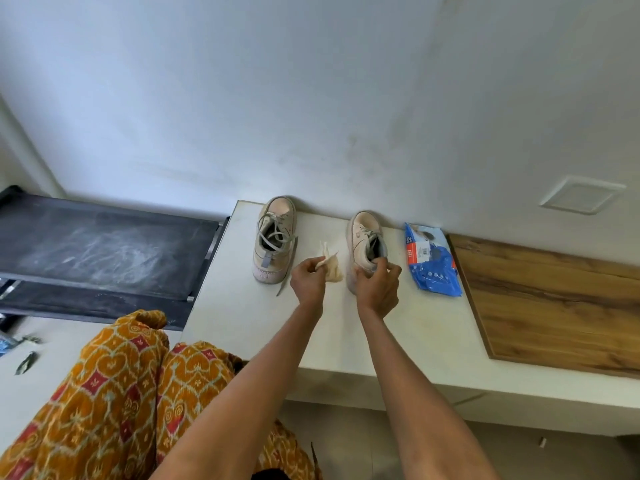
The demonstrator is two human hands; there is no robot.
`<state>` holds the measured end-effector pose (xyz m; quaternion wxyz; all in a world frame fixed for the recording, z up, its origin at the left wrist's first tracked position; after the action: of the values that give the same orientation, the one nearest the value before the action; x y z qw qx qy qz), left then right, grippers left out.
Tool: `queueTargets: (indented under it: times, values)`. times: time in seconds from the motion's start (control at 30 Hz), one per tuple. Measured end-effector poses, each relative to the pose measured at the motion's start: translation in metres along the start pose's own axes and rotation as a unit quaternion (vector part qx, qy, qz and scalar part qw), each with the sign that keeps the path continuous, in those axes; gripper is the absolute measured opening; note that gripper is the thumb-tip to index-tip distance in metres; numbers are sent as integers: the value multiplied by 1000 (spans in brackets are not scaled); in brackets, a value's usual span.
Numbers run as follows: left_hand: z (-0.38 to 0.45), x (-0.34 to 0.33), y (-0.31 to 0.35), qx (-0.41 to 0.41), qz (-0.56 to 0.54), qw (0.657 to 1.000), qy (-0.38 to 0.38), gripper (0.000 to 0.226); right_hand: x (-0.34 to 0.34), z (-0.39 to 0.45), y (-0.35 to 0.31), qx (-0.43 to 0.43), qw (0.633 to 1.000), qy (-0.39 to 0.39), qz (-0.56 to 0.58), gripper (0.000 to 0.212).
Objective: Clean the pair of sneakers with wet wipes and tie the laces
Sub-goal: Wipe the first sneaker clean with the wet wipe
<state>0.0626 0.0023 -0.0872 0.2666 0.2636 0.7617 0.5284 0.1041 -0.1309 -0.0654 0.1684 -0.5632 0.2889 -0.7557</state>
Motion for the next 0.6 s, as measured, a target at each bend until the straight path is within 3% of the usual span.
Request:
queueTargets:
  times: [0.13, 0.23, 0.37, 0.43, 0.53, 0.6]
  values:
    - [2, 5, -4, 8, -14, 1000, -13, 20, -2, 5, -3, 9, 1000, -5, -18, 38]
    - [-1, 13, -9, 20, -39, 999, -23, 19, 6, -9, -14, 138, 989, 41, 35, 36]
    - [-7, 24, -7, 23, -62, 994, -83, 18, -5, -43, -31, 230, 968, -30, 98, 35]
    - [-9, 33, -2, 29, -71, 991, -111, 17, -13, -53, -31, 221, 965, -70, 122, 34]
    - [-8, 45, 4, 65, -39, 985, -157, 24, -26, -64, -24, 161, 943, -207, 204, 28]
    - [-7, 54, 2, 100, 10, 976, -191, 31, -28, -64, -14, 133, 957, -193, 170, 23]
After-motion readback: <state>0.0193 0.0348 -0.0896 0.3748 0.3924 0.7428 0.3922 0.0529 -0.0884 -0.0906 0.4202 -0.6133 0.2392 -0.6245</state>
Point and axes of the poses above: each hand's wrist, its own z-axis towards the middle knuckle, its own x-axis out of the back of the hand, y = z × x, the point moved 4 cm from there along z, towards the middle knuckle, and after that the axes turned 1 degree about -x, right-handed, at the moved point
